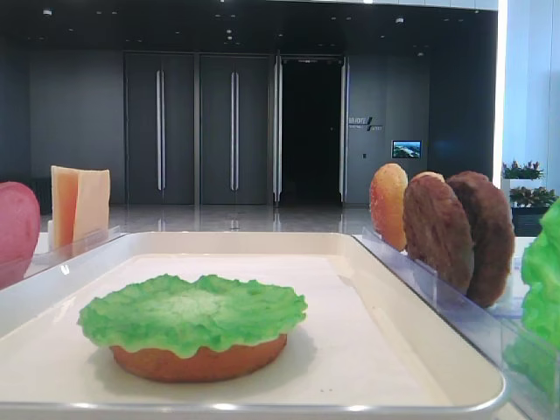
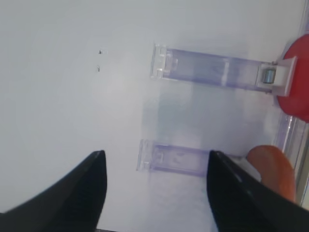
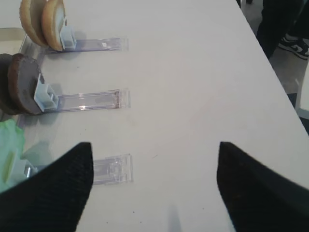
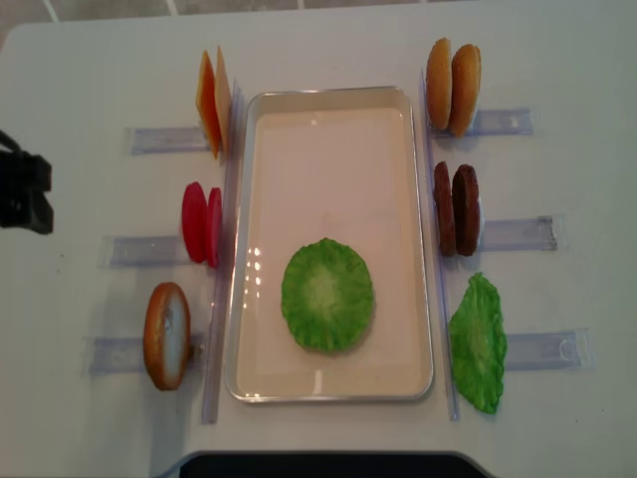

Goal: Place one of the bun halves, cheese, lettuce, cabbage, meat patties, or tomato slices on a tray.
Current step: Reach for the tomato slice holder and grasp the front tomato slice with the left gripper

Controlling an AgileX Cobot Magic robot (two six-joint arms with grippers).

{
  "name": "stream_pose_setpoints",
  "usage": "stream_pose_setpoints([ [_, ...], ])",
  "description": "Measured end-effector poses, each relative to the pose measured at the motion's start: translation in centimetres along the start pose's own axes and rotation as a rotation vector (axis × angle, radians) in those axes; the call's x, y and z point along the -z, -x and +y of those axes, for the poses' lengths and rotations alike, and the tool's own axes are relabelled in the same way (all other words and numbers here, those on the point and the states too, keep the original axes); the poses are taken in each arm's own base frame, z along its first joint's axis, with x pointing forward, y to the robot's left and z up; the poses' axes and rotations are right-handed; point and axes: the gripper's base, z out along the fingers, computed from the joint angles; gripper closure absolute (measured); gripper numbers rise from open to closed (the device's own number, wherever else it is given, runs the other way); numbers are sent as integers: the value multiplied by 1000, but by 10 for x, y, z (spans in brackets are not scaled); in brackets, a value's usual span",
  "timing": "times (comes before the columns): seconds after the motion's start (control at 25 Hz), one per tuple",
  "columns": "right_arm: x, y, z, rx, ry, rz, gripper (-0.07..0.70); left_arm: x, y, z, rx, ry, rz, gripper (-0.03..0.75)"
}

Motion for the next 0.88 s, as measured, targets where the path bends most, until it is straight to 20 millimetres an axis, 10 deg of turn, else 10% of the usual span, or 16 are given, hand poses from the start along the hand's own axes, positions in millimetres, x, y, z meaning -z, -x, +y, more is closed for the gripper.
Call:
stream_pose_setpoints([
  [0.36, 0, 0, 0, 0, 0, 1, 97, -12, 47, -4, 1, 1, 50, 223],
  [0.88, 0, 0, 0, 0, 0, 1, 97, -19, 50, -4, 1, 2, 98, 225],
])
